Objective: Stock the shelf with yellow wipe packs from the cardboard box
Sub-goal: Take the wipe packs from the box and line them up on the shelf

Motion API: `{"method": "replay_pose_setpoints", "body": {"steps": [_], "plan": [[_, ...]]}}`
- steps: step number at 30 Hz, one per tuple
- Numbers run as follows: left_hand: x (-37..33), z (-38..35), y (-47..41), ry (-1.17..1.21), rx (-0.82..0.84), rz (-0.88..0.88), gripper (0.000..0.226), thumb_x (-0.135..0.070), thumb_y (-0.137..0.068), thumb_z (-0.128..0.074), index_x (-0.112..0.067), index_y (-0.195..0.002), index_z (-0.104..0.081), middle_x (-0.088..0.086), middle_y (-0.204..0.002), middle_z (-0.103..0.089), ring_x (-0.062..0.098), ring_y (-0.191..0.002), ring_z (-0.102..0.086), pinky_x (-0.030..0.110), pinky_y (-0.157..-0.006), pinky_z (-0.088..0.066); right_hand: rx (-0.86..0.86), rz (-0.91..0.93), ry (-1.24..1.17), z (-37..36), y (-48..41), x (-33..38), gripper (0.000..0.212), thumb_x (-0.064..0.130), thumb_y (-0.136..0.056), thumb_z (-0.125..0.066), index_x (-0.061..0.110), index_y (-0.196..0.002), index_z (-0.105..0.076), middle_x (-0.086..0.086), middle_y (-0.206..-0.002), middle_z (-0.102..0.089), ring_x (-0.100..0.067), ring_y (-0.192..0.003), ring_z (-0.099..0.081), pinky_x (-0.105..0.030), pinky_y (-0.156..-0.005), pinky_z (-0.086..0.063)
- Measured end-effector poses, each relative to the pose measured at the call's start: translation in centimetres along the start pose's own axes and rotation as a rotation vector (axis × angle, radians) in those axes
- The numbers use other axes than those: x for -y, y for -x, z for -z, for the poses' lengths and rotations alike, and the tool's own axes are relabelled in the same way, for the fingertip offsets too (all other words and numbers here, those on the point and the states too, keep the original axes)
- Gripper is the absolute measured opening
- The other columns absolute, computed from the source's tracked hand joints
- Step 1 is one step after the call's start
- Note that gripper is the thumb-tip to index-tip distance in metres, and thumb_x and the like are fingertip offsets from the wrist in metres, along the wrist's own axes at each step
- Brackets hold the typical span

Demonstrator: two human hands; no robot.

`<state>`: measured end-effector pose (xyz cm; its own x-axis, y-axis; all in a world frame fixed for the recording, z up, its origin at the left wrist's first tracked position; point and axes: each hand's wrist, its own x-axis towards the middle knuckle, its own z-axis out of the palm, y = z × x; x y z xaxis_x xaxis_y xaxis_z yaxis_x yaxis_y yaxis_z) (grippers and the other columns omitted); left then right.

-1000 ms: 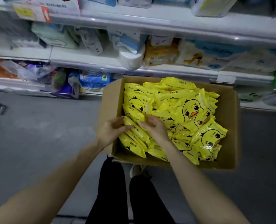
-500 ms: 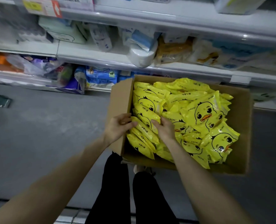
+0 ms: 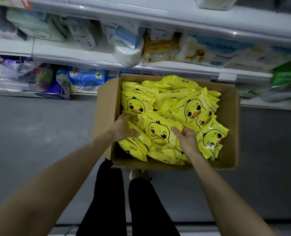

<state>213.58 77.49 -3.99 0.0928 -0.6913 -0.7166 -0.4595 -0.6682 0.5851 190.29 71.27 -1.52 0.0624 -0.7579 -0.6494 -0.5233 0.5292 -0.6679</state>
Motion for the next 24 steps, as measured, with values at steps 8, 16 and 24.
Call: {"method": "replay_pose_setpoints", "body": {"steps": [8, 16, 24], "plan": [[-0.1, -1.4, -1.8, -0.450, 0.006, 0.051, 0.078, -0.026, -0.079, -0.074, -0.015, -0.145, -0.033, 0.013, -0.142, -0.041, 0.030, -0.133, -0.033, 0.035, -0.111, -0.020, -0.040, 0.023, 0.034, 1.1, 0.3, -1.6, 0.047, 0.022, -0.090, -0.062, 0.016, -0.059, -0.027, 0.000, -0.056, -0.023, -0.014, -0.053, -0.023, -0.021, -0.047, -0.024], [-0.1, -1.0, -0.7, -0.255, -0.101, 0.055, 0.054, -0.021, -0.080, -0.073, -0.016, -0.131, -0.055, 0.016, -0.135, -0.041, 0.032, -0.125, -0.041, 0.037, -0.106, -0.032, 0.001, 0.032, -0.028, 1.8, 1.1, -1.1, 0.036, 0.026, -0.089, -0.064, -0.006, -0.076, -0.056, -0.020, -0.063, -0.047, -0.016, -0.063, -0.043, -0.026, -0.062, -0.035], [-3.2, 4.0, 4.1, -0.008, -0.159, -0.196, 0.020, -0.026, -0.082, -0.070, -0.009, -0.080, -0.061, 0.012, -0.083, -0.057, 0.032, -0.084, -0.055, 0.034, -0.070, -0.039, -0.006, 0.156, -0.061, 3.9, 3.1, 4.9, 0.021, 0.024, -0.092, -0.060, 0.008, -0.078, -0.056, 0.006, -0.069, -0.026, -0.018, -0.068, -0.052, -0.017, -0.063, -0.041]]}}
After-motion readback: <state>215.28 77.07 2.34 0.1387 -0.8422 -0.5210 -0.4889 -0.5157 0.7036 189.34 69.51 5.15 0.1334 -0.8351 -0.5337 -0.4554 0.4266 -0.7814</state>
